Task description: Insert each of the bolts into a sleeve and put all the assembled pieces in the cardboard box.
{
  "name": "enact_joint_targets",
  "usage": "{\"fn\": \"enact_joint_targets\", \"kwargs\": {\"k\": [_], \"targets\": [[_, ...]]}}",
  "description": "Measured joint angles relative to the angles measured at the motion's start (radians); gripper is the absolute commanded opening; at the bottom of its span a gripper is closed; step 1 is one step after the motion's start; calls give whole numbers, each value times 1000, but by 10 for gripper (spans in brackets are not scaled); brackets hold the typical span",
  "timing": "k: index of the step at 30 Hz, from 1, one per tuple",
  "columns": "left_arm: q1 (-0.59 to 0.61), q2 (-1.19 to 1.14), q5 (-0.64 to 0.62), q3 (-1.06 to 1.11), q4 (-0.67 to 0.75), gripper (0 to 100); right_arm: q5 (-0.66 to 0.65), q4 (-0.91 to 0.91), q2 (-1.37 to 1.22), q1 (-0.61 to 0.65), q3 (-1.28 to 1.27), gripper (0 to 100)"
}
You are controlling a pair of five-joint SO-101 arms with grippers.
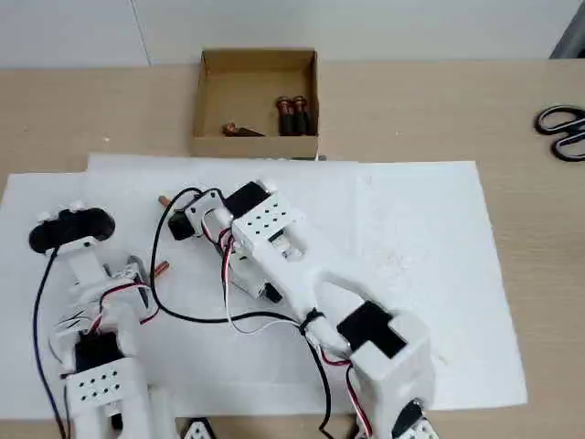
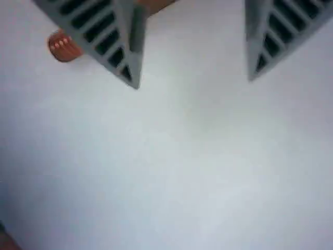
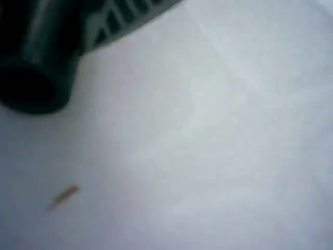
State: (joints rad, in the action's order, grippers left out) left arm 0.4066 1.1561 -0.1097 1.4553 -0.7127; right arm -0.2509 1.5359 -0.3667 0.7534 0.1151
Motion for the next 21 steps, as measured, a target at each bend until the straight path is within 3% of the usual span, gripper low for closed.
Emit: {"fn": "enact_joint_targets", "kwargs": {"k": [14,21], "targets": [[0,0,0,0,0,126,0,0,-9,2,0,93],[0,0,0,0,0,126,0,2,-38,3,0,184]]}}
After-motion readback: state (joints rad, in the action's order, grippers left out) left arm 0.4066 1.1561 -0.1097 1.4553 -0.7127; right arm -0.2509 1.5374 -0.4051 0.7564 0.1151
